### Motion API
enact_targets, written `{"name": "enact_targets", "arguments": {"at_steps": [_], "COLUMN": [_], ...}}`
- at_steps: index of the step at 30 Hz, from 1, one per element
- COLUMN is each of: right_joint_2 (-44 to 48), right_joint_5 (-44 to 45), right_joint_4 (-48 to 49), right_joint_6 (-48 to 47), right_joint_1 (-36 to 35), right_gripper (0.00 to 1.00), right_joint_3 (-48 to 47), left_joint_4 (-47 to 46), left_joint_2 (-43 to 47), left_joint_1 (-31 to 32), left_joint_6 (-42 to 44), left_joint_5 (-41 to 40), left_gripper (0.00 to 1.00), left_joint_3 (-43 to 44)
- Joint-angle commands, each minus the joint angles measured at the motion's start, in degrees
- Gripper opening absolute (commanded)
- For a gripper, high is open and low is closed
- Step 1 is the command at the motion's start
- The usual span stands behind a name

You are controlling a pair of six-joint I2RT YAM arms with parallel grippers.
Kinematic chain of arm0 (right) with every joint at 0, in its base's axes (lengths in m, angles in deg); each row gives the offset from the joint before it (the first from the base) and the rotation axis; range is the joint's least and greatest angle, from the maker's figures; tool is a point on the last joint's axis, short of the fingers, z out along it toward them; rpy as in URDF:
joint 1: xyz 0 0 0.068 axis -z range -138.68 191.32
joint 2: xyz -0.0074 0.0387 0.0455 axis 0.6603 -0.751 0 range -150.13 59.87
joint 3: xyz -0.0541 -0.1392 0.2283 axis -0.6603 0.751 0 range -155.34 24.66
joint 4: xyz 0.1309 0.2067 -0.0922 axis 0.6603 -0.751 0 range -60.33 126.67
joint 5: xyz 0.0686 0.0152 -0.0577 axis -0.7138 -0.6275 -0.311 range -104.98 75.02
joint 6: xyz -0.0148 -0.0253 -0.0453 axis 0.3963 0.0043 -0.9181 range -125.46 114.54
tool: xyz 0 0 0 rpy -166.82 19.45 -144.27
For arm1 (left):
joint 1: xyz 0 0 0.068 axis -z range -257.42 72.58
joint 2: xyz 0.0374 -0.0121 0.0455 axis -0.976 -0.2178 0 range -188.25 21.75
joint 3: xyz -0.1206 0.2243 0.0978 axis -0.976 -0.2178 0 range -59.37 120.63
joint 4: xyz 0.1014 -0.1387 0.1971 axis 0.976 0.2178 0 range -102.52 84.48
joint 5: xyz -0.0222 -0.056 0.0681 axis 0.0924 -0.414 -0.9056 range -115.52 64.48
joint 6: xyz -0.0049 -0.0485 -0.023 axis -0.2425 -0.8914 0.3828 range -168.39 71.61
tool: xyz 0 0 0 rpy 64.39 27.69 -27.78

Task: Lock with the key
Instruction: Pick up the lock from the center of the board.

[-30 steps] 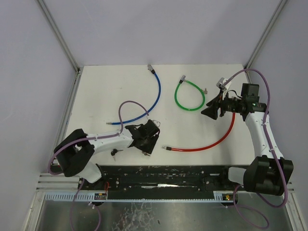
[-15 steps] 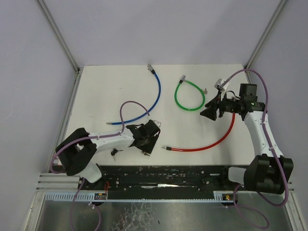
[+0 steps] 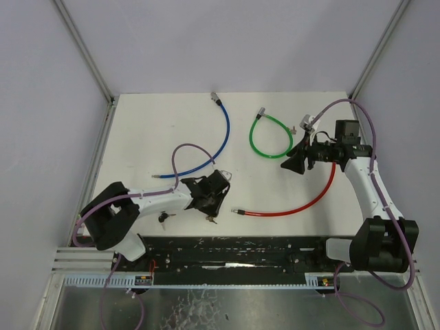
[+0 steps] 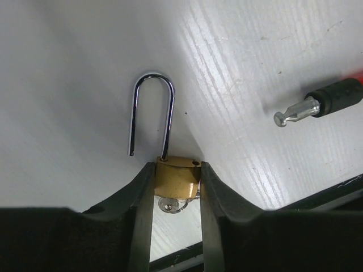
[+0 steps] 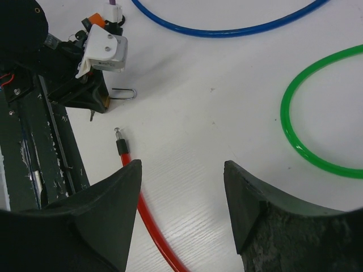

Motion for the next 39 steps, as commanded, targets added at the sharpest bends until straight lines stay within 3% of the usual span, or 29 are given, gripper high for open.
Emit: {"name": "enact_targets", "arguments": {"at_steps": [1, 7, 9, 12, 14, 16, 31, 39], "right_joint_2": [-0.13, -1.17, -1.37, -1.87, -2.7, -4.2, -14.37, -14.92], "right_joint_5": [-3.2, -7.03, -9.08, -10.28, -10.97, -9.57, -10.39, -9.04], "right_joint_4": [2.4, 2.46, -2.01, -14.43, -17.04, -18.43, -26.37, -22.81], "right_joint_6": [-0.92, -11.24, -26.89, -58.27, -68.67, -73.15, -69.83, -65.11], "right_joint_1": [-2.39, -7.75, -9.76, -11.61, -11.76, -13.26, -20.34, -22.01], "right_gripper": [0.66, 0.67, 0.71, 0.83, 0.89, 0.89, 0.54, 0.43], "right_joint_3": [1.73, 4.79, 5.74, 6.2, 6.77, 5.98, 0.55, 0.92], "left_joint_4": [-5.2, -11.99, -15.61, -21.54, -23.1, -23.32, -27.74, -28.12], "left_joint_2": [-0.36, 3.06, 4.65, 6.44, 6.53, 6.38, 8.26, 9.36], "left_joint_1": [-0.17, -0.14, -0.22, -0.24, -0.24, -0.25, -0.26, -0.15], "left_joint_6": [2.01, 4.96, 6.21, 8.98, 10.79, 12.6, 16.42, 16.44], "left_joint_5": [1.83, 4.85, 8.16, 15.07, 18.45, 20.66, 26.09, 26.93], "left_gripper": [0.04, 0.0, 0.0, 0.0, 0.0, 0.0, 0.0, 0.0], "left_joint_3": [2.1, 3.12, 2.3, 0.64, 0.53, 1.16, 0.19, -0.27]}}
